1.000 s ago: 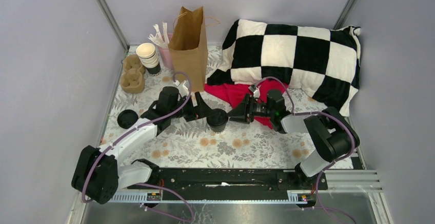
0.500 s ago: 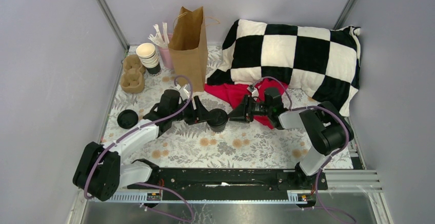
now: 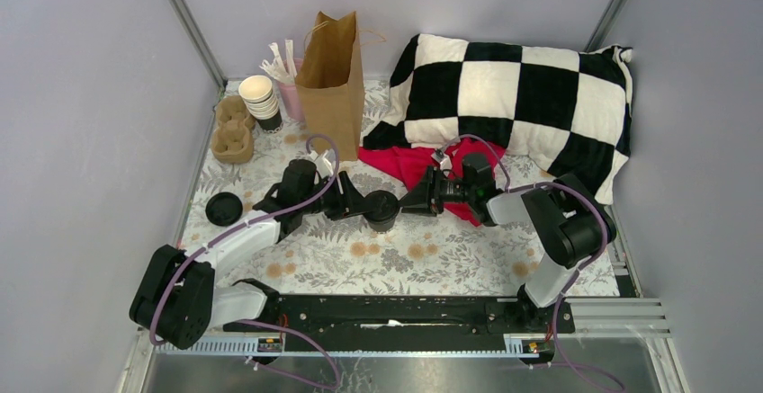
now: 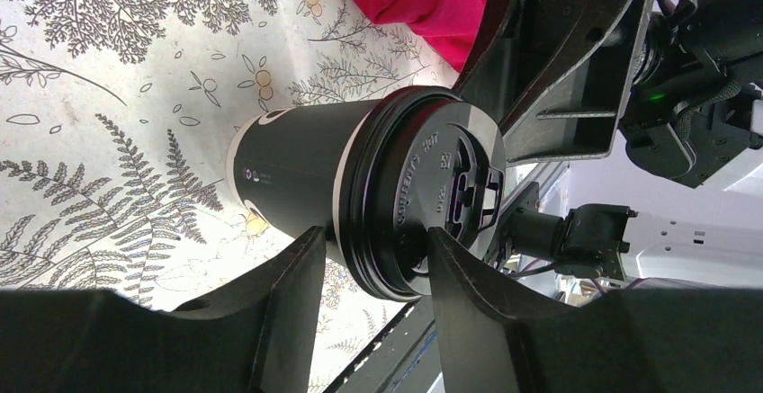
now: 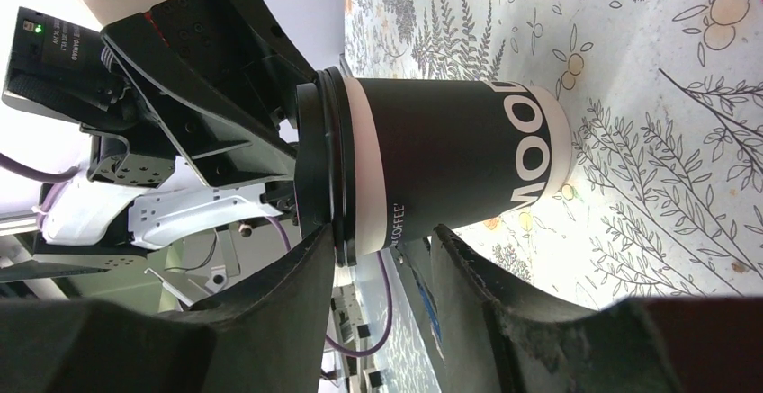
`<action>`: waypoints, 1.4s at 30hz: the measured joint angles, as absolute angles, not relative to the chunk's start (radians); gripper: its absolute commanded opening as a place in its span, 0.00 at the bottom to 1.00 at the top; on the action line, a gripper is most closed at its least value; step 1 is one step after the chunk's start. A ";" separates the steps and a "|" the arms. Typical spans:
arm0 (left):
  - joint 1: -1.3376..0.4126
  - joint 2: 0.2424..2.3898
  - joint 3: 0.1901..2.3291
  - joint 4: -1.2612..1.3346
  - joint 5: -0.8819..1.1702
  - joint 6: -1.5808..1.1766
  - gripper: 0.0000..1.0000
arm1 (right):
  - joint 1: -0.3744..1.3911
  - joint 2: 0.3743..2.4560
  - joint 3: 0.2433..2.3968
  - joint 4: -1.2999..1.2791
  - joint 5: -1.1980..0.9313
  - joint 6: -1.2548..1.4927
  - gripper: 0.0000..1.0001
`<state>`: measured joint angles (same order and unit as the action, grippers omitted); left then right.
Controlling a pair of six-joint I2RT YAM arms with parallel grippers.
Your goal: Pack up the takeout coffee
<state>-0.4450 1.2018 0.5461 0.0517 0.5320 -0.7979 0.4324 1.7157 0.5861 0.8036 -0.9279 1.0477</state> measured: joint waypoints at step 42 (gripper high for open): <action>-0.419 1.179 0.572 -0.004 0.540 -0.751 0.94 | 0.446 1.568 0.691 0.397 -0.749 0.815 0.80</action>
<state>-0.4187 1.1790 0.5716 -0.0044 0.5404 -0.7509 0.4458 1.5681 0.6910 0.3973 -0.7486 0.8146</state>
